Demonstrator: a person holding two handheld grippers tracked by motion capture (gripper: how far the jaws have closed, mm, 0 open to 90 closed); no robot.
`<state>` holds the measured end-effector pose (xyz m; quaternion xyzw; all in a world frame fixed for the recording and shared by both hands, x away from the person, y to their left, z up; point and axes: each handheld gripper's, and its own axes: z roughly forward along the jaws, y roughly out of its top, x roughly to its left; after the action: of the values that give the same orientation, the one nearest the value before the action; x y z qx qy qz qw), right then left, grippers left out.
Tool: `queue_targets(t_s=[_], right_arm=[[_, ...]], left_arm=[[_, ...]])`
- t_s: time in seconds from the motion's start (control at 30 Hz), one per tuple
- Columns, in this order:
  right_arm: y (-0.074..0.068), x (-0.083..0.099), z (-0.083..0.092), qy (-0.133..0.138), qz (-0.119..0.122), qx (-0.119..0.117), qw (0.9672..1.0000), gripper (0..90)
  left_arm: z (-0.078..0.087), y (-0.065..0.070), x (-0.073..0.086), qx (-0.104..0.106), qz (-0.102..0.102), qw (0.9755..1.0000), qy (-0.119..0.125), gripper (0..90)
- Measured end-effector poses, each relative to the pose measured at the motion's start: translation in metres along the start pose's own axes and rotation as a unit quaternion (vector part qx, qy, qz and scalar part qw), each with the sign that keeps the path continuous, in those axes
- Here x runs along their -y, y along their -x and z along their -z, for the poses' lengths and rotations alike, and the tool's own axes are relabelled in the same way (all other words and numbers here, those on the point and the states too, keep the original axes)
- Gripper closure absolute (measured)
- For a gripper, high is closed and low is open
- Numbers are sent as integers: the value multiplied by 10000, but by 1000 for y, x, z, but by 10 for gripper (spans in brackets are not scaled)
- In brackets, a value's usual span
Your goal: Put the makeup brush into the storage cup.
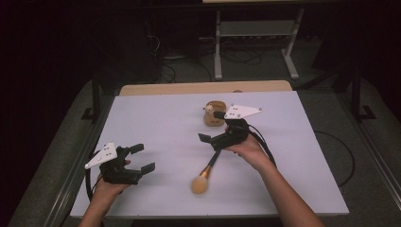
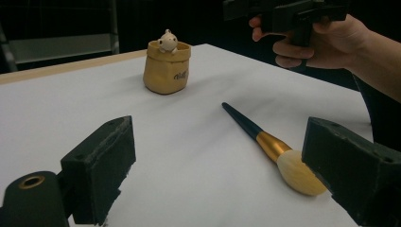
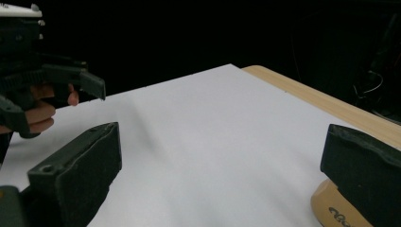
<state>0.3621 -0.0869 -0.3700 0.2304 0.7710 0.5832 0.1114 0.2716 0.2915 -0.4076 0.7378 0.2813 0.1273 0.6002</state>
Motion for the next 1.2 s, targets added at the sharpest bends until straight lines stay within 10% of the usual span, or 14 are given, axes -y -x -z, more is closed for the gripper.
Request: queue_targets(t_s=[0.63, 1.2], right_arm=[[-3, 6, -2, -740, 236, -310, 9965, 0], [-6, 6, -6, -1447, 551, -588, 9862, 0]], left_arm=[[0, 0, 0, 9, -13, 10000, -12, 100], [0, 0, 0, 12, -10, 10000, -17, 100]])
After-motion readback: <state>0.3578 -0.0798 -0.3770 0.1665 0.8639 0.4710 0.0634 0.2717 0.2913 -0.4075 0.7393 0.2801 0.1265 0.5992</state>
